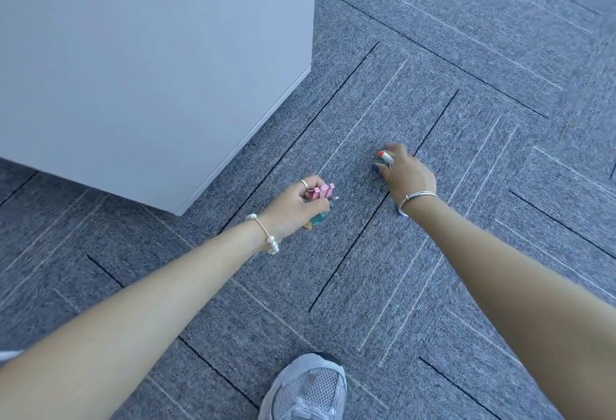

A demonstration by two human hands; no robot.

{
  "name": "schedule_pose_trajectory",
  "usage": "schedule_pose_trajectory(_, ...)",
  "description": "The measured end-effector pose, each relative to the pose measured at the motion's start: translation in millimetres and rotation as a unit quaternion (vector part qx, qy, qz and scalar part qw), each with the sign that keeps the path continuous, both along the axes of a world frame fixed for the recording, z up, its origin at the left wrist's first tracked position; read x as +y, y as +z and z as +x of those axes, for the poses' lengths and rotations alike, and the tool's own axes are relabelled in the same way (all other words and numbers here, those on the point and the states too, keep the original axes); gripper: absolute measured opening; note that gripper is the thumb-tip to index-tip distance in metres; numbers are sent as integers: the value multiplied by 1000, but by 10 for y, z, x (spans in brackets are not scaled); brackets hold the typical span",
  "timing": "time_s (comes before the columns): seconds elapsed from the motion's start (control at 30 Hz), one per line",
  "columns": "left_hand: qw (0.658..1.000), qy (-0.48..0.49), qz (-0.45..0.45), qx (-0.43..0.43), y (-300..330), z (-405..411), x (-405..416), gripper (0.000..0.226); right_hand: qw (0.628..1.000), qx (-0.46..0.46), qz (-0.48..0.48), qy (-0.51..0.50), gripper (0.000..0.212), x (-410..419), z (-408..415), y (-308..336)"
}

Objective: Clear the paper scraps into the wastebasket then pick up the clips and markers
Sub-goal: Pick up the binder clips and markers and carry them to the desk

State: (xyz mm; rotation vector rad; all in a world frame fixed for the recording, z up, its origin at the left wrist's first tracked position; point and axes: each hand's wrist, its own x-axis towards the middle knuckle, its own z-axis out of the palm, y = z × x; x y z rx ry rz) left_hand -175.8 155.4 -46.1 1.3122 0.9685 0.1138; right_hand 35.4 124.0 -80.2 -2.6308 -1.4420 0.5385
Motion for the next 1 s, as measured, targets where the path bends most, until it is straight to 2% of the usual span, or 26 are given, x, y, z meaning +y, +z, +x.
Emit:
schedule_pose_trajectory(0.1, 1000, 0, 8, -1, 10, -7, -20, 17, 997, 56, 37, -37, 31, -23, 6, 7)
schedule_pose_trajectory(0.2, 1000, -2, 9, -2, -5, -11, -41, 15, 980, 135, 128, -76, 27, -95, 86, 115)
schedule_pose_trajectory(0.3, 1000, -3, 12, -2, -30, -10, -59, 16, 964, 141, 184, -129, 28, -279, 185, 197)
schedule_pose_trajectory(0.43, 1000, -5, 15, 7, -44, 37, -63, 13, 977, 133, 79, -147, 47, -484, 119, 68)
schedule_pose_trajectory(0.6, 1000, -10, 16, -5, 0, 57, -53, 16, 967, 131, 73, -205, 36, -461, -4, -15)
schedule_pose_trajectory(0.7, 1000, 2, 24, -3, 12, 52, -54, 14, 977, 94, 32, -187, 31, -410, 7, 33)
schedule_pose_trajectory(0.87, 999, -4, 54, -6, 88, 103, -82, 14, 993, 6, -62, -101, 28, -324, 19, 121)
schedule_pose_trajectory(0.93, 998, -10, 58, -16, 133, 124, -79, 14, 992, 25, -61, -104, 22, -349, 54, 148)
schedule_pose_trajectory(1.0, 998, -15, 57, -29, 203, 152, -59, 13, 986, 102, -32, -128, 21, -402, 80, 230)
